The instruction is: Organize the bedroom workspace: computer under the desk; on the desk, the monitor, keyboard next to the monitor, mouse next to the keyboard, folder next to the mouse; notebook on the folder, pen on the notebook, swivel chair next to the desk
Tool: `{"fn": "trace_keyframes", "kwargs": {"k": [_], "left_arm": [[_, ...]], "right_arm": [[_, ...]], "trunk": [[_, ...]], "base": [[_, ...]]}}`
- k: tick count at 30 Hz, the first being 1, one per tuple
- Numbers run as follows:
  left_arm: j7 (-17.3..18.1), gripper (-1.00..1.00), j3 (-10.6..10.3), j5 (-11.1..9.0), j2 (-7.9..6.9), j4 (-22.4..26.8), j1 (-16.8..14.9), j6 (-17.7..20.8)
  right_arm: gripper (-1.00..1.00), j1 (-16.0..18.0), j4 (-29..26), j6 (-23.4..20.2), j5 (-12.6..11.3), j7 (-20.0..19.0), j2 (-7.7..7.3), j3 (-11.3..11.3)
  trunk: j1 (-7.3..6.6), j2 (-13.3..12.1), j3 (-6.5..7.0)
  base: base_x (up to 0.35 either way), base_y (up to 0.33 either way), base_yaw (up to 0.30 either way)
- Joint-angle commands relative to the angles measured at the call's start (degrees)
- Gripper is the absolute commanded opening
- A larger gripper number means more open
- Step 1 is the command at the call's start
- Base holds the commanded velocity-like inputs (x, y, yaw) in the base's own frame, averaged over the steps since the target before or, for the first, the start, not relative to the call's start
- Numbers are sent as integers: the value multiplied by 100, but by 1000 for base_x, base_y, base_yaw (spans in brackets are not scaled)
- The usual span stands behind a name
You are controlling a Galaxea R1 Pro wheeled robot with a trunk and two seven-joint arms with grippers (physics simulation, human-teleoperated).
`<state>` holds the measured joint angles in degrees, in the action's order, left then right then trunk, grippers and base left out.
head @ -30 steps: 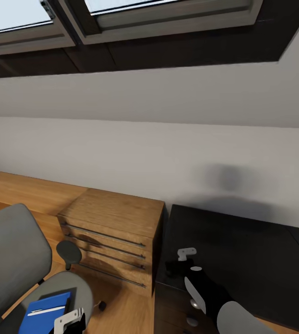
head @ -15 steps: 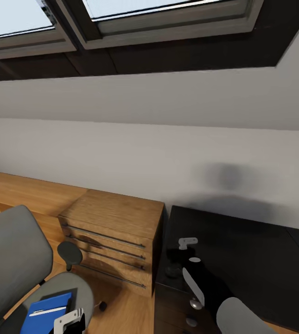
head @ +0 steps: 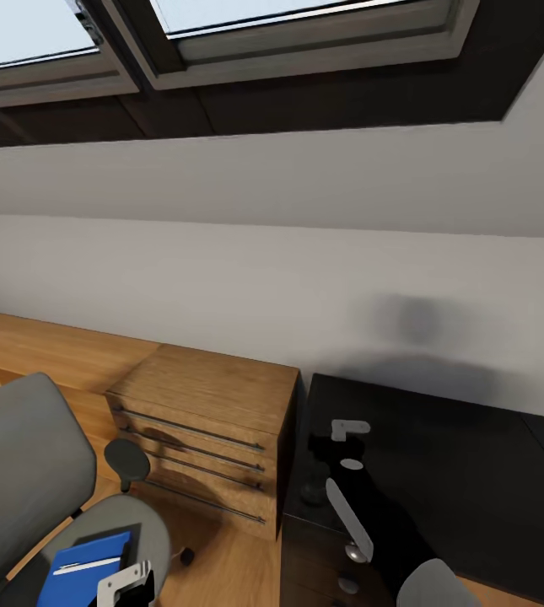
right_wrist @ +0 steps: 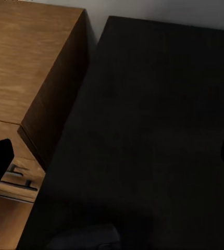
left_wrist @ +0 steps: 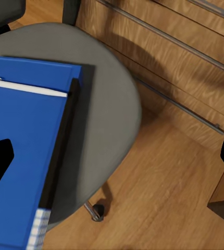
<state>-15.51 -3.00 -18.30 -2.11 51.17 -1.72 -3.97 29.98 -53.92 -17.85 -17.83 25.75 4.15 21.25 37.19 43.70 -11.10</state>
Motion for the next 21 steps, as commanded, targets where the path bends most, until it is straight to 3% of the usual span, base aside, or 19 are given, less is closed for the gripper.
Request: {"fn": "trace_keyframes", "kwargs": {"k": [1, 6, 21], "left_arm": [[-40, 100, -32, -59, -8, 0, -4, -30], [-37, 100, -28, -59, -8, -2, -4, -26], [-38, 100, -27, -59, -8, -2, -4, -25]], "right_arm": [[100, 1, -14, -14, -41, 50, -1, 19], [100, -18, -60, 21, -42, 39, 6, 48], [100, -27, -32, 67, -37, 28, 8, 61]], "trunk": [[1, 7, -9], [1, 7, -9], [1, 7, 2]], "base": [[0, 0, 0], [-113, 0, 0], [-322, 0, -31]]}}
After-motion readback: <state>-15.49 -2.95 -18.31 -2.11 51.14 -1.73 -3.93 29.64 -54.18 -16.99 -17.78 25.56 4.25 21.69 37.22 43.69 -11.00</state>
